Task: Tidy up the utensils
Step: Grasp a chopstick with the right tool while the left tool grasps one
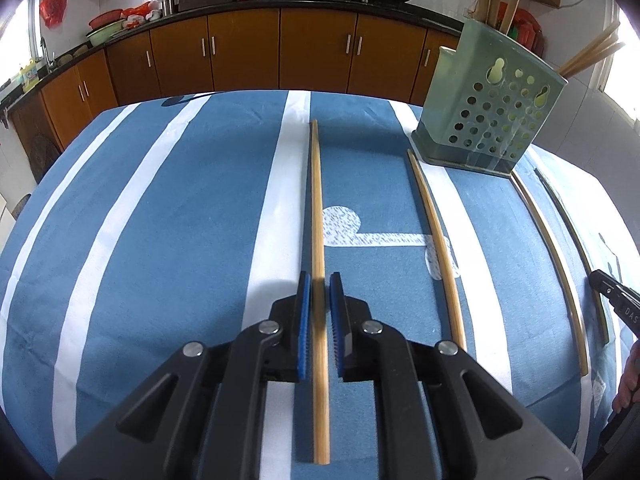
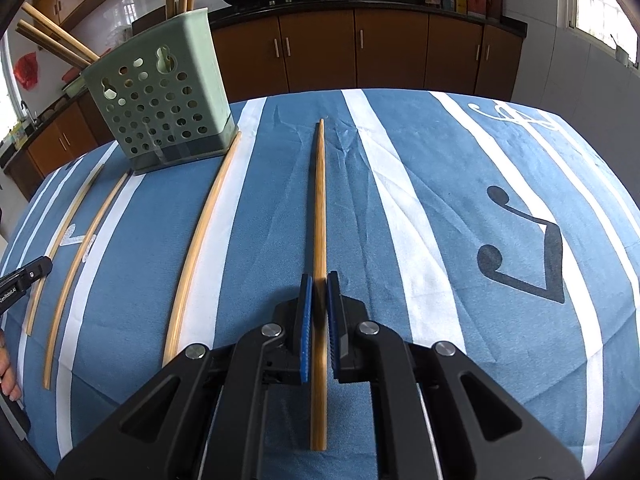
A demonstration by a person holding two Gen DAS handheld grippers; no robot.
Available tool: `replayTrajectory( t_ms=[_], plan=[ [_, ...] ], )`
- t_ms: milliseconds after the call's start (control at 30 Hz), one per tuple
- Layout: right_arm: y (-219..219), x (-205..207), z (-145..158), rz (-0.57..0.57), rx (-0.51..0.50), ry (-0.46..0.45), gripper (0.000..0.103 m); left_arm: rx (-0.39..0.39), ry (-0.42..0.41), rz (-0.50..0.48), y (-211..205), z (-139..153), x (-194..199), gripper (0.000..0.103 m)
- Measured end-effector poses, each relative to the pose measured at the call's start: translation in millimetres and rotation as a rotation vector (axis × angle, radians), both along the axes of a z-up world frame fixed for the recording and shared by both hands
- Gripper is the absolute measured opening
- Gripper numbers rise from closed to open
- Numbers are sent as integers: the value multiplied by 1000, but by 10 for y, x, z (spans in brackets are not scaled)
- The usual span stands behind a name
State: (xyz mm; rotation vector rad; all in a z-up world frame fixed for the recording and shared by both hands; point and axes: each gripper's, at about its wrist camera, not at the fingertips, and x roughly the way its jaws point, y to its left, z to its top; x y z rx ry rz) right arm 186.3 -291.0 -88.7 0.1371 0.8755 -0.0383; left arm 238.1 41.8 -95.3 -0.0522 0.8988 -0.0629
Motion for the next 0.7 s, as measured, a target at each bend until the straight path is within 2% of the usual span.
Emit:
replayTrajectory(
  t_ms=[700],
  plan=[
    [-19,-1,0,-1,14,-1,9,-1,0,1,3,-5,9,12]
  ],
)
